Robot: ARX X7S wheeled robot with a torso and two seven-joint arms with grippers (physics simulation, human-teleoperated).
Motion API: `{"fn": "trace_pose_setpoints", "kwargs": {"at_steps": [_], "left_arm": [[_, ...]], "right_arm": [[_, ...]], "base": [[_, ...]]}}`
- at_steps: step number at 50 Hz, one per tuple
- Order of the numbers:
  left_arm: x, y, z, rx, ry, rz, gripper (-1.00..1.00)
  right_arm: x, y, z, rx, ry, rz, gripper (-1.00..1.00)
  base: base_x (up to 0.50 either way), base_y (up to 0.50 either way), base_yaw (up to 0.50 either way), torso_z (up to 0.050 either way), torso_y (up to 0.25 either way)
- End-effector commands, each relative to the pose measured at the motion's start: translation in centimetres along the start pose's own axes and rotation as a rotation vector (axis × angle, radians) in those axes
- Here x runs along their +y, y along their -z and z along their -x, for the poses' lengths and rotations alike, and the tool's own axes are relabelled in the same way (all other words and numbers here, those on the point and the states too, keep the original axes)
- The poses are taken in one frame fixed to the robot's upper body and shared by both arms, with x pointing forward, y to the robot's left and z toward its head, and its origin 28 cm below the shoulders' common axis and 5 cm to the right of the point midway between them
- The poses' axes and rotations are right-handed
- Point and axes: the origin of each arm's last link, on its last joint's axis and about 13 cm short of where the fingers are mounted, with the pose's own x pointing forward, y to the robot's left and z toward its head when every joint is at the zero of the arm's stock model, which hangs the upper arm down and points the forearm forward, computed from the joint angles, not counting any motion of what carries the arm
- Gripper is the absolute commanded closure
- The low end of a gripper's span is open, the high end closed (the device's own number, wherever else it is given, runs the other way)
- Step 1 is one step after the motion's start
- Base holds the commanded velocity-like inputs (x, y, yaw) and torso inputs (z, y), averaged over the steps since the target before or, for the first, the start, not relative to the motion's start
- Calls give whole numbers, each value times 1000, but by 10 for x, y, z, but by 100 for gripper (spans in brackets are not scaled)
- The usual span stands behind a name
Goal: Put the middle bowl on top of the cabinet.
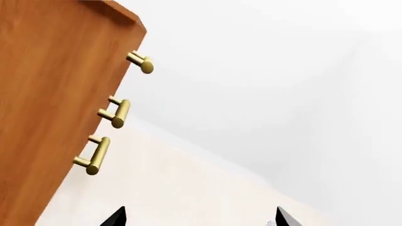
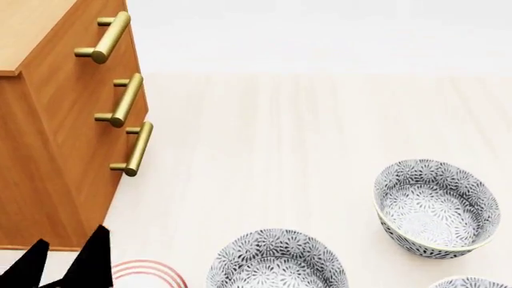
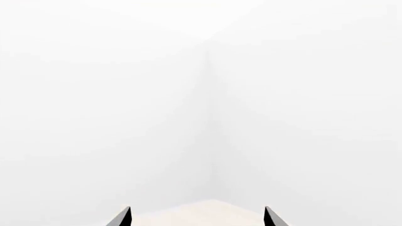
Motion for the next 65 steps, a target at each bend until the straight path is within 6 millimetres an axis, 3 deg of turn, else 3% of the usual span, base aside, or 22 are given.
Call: {"fn": "trace_pose_setpoints", "kwargs": {"at_steps": [1,4,18,33,65], "left_arm": [[-39,0,-3,69,57,116,-100],[-44,2,-6,107,96,240,-100],[-59,20,3,171,94,270,-100],[-48,44,6,263,53,330,-100],[-32,62,2,230,-66,223,-100]], "right_arm": [[-1,0,2,-8,12,-3,-100],[-1,0,3,-10,14,-3,-100],[-8,-4,7,-13,22,-7,-100],[-10,-6,7,-14,22,-3,-100],[-7,-4,5,-16,9,6,-100]], "base": [[0,0,0,0,0],[0,0,0,0,0],[0,0,0,0,0],[0,0,0,0,0],[0,0,0,0,0]]}}
